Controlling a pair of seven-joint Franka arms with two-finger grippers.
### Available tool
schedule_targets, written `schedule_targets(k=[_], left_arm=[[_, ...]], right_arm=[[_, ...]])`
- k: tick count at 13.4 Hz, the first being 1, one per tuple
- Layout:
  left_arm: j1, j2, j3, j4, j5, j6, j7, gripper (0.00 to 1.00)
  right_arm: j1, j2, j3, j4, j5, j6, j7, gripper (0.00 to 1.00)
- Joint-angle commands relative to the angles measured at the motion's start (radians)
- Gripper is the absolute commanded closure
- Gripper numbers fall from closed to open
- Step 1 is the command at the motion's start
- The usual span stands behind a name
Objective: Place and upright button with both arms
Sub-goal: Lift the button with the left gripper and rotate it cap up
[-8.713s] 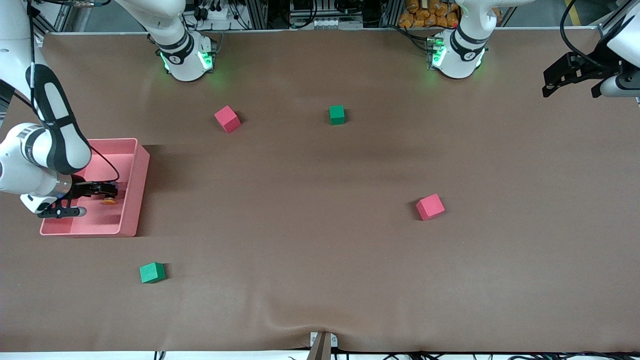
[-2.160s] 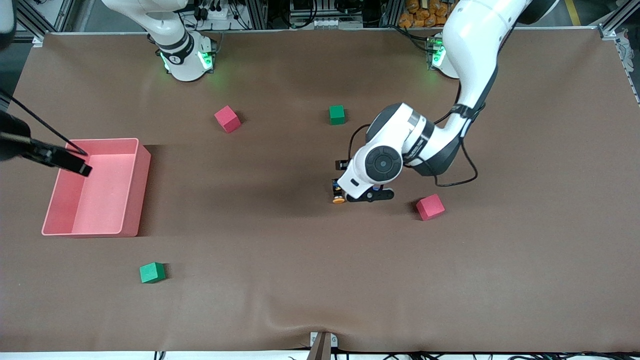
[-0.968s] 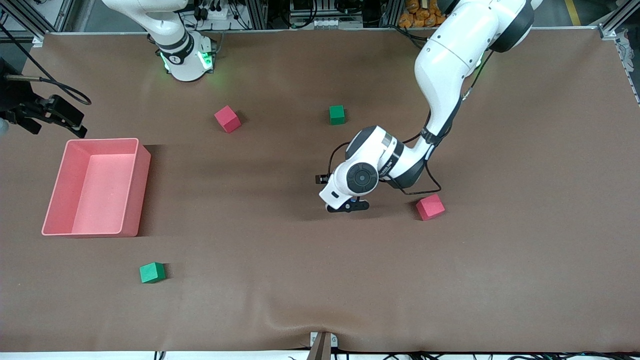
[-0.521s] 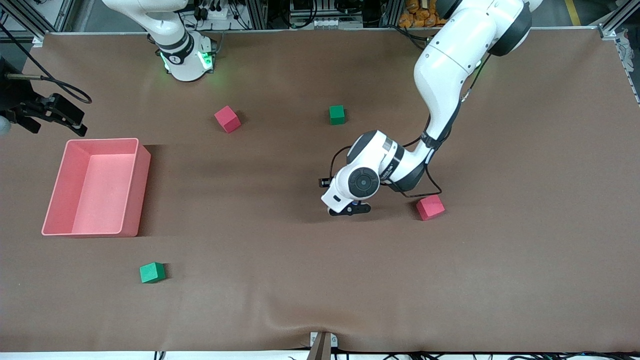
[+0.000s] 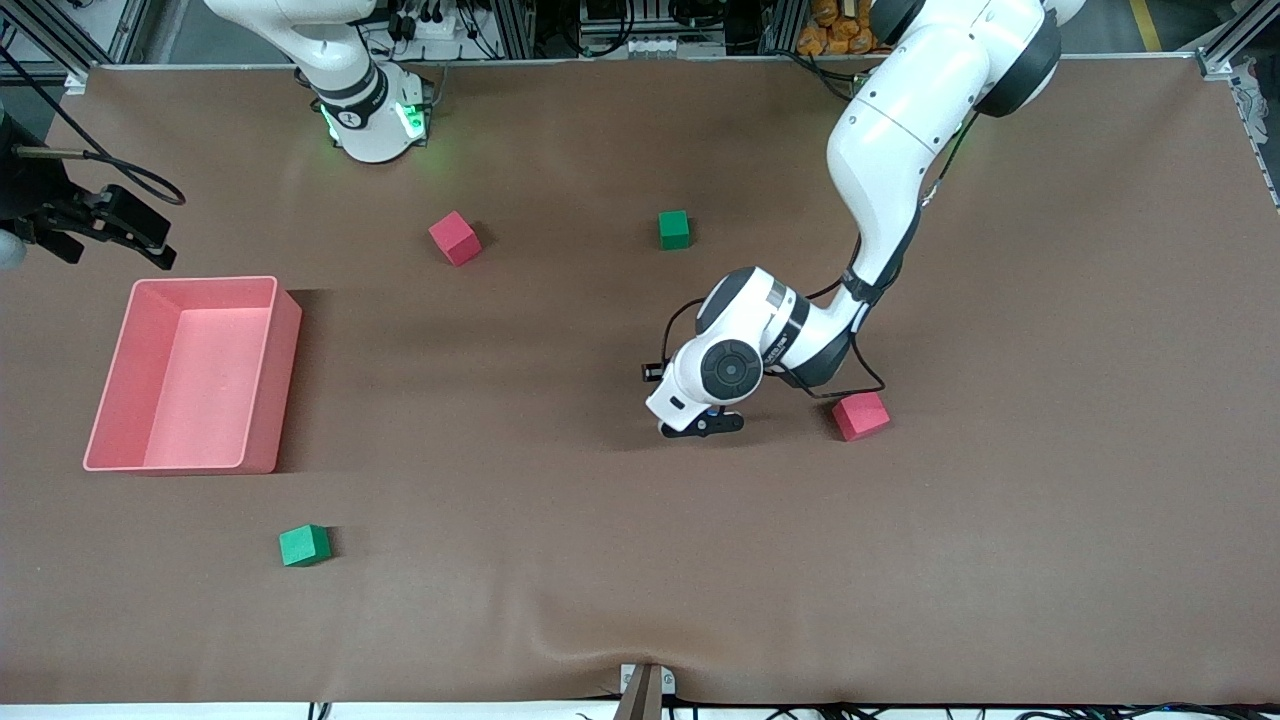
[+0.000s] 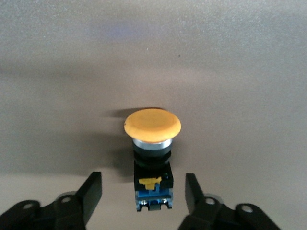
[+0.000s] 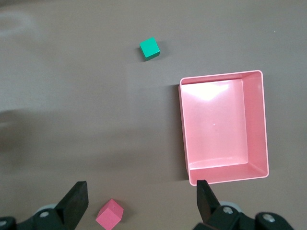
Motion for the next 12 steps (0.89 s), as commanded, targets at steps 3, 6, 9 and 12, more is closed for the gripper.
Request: schedule_targets(k=[3, 6, 9, 12], left_arm=[[-0.012, 0.022, 0.012, 0.030, -0.017, 0.007, 0.015, 0.33], [-0.010, 0.027, 0.012, 0.030, -0.019, 0.008, 0.019, 0.53], [-0.012, 0.026, 0.010, 0.030, -0.020, 0.008, 0.018, 0.93], [-0.016, 0.012, -0.002, 0.030, -0.019, 0.008, -0.006, 1.00]], right_arm=[[-0.009, 0.005, 0.009, 0.019, -0.009, -0.023, -0.005, 0.00], [-0.009, 0.005, 0.011, 0.019, -0.009, -0.023, -0.001, 0.00], [-0.008, 0.005, 0.011, 0.021, -0.009, -0.033, -0.002, 0.00], [-0.008, 0.005, 0.011, 0.021, -0.006, -0.033, -0.005, 0.00]])
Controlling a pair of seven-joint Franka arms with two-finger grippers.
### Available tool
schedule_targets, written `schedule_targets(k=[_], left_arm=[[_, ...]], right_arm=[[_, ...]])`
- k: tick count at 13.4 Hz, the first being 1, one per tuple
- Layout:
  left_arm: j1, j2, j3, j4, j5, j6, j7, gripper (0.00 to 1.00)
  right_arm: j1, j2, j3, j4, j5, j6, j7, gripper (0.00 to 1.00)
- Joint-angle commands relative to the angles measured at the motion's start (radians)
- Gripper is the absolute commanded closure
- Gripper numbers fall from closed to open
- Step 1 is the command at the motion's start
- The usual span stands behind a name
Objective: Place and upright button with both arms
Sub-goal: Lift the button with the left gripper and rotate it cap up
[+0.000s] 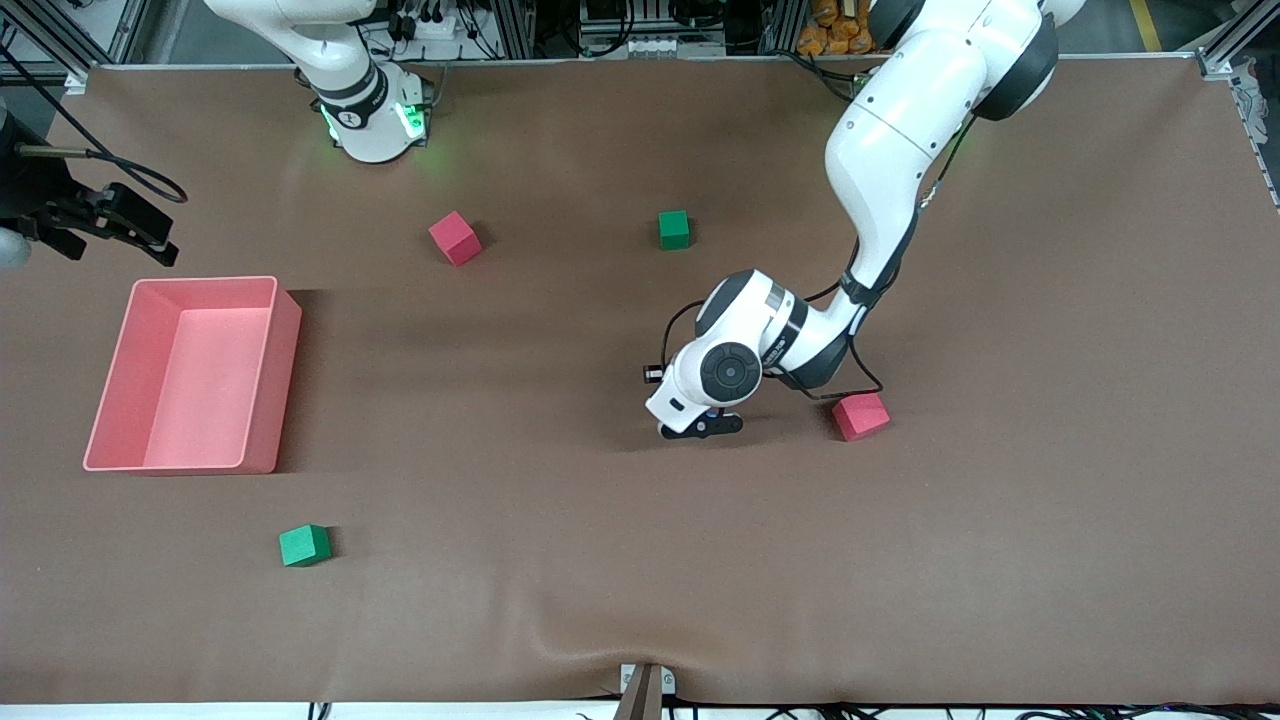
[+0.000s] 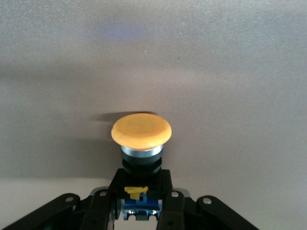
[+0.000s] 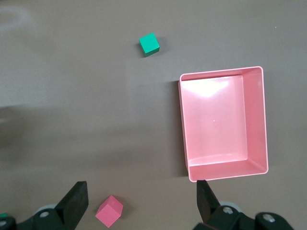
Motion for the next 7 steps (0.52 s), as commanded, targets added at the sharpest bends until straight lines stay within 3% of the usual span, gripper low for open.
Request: schedule_targets(k=[1, 7], left_arm=[[-0.033, -0.007, 0.008, 0.022, -0.017, 0.001, -0.049, 1.00], [-0.090, -0.058, 0.016, 0.044, -0.008, 0.017, -0.268, 1.00]], right_arm=[[-0.008, 0.005, 0.010, 0.020, -0.007, -0.016, -0.005, 0.00], [-0.009, 0.005, 0.010, 0.020, -0.007, -0.018, -0.007, 0.00]])
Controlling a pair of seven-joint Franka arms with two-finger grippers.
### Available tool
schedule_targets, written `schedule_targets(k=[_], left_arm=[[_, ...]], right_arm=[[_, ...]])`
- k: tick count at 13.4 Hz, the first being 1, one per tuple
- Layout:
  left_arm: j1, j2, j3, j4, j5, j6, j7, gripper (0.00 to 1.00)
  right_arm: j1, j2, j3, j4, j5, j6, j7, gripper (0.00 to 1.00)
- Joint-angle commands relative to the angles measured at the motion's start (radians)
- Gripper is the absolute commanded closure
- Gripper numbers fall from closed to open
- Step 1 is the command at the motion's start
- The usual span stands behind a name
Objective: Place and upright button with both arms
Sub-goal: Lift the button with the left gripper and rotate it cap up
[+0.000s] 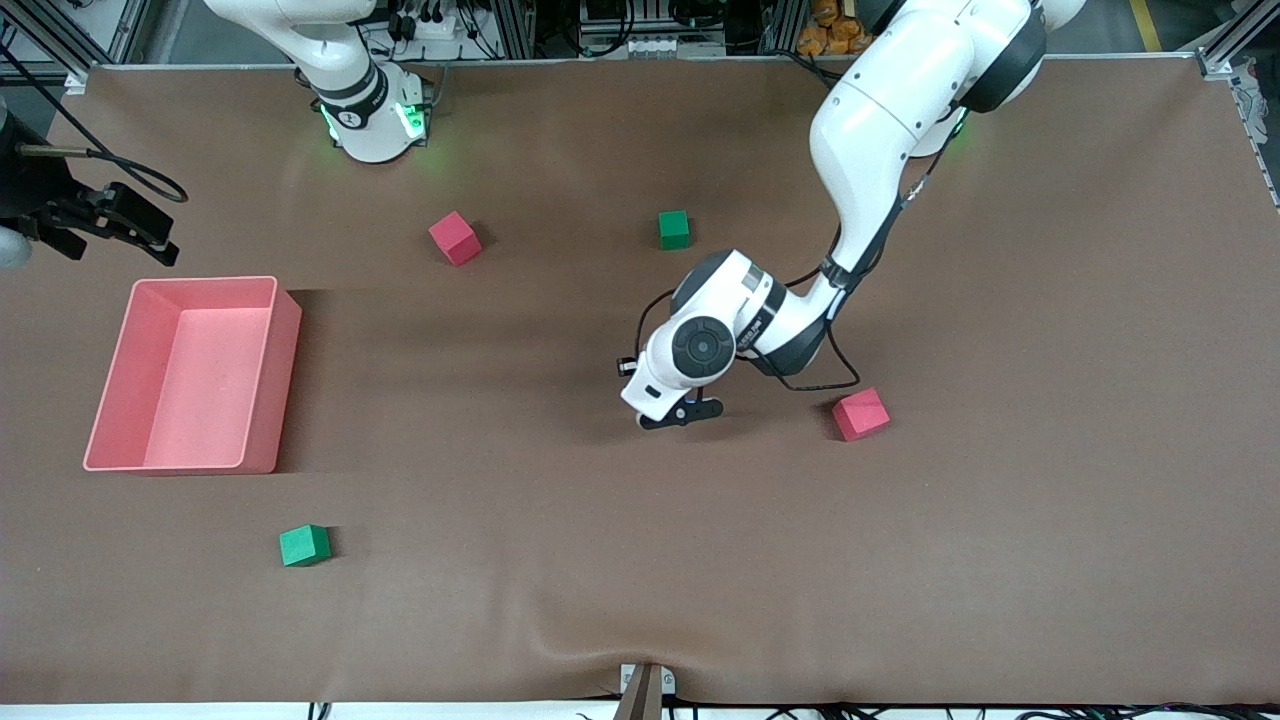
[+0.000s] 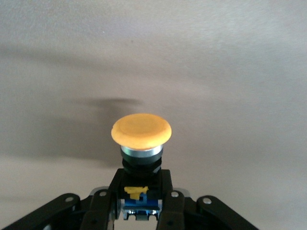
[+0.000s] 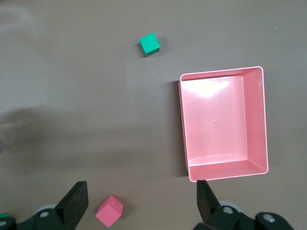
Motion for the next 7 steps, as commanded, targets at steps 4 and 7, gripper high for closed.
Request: schedule_targets(k=[4, 7], left_arm=[[-0.096, -0.046, 0.019, -0.006, 0.185, 0.092, -0.324, 1.00], [-0.139, -0.049, 0.021, -0.006, 0.373, 0.094, -0.499, 1.00]], right_arm=[[-0.009, 0.005, 0.009, 0.019, -0.007, -0.017, -0.007, 0.00], [-0.009, 0.005, 0.009, 0.019, -0.007, -0.017, -0.007, 0.00]])
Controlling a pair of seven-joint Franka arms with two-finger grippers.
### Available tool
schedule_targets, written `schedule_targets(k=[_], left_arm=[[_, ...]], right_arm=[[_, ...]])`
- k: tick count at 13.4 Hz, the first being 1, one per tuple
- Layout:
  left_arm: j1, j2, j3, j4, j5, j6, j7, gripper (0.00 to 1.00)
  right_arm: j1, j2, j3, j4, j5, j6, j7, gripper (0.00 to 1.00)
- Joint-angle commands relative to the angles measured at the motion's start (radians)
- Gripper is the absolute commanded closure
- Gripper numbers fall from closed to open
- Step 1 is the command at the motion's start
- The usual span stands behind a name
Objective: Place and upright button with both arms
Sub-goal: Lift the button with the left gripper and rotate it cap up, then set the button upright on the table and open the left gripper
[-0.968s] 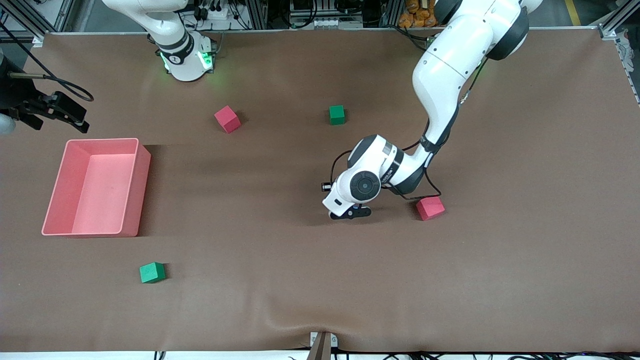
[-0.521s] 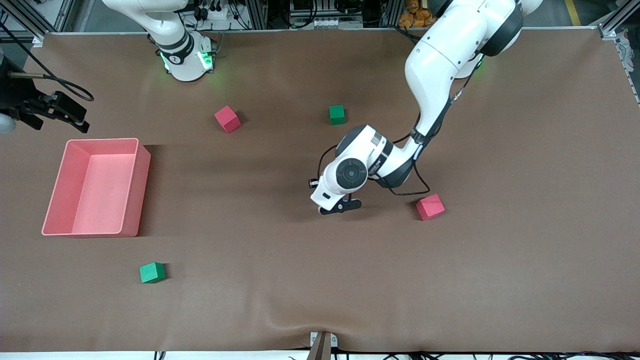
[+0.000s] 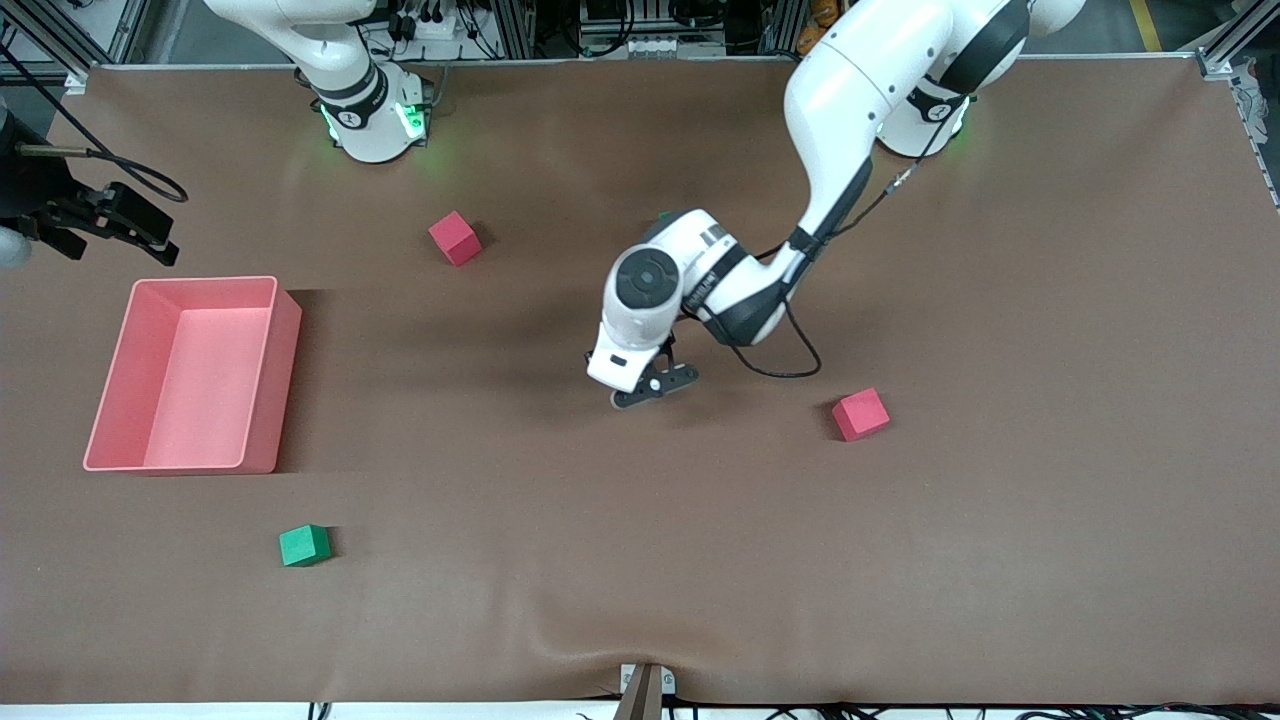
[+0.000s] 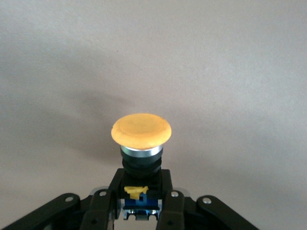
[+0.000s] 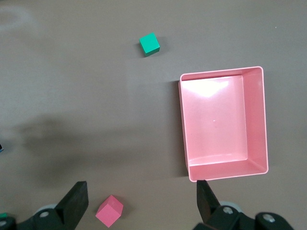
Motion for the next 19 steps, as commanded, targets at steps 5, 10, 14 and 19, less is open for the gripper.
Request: schedule_targets(k=[5, 10, 14, 19], left_arm=[[-0.113, -0.019, 0.026, -0.012, 0.502, 0.008, -0.399, 1.00], [-0.190, 0.002, 0.028, -0.023, 0.882, -0.003, -0.664, 1.00], [-0.245, 0.043, 0.043, -0.036, 1.132, -0.070, -0.899, 1.00], [-0.294, 0.097, 0.055, -0.036, 1.340, -0.120, -1.048, 1.00]], right_arm=[[-0.011, 0.005, 0.009, 0.016, -0.007, -0.018, -0.007, 0.00], [-0.009, 0.005, 0.009, 0.016, -0.007, -0.020, -0.007, 0.00], [-0.011, 0.005, 0.009, 0.016, 0.009, -0.018, -0.007, 0.00], [-0.011, 0.005, 0.009, 0.016, 0.009, -0.018, -0.007, 0.00]])
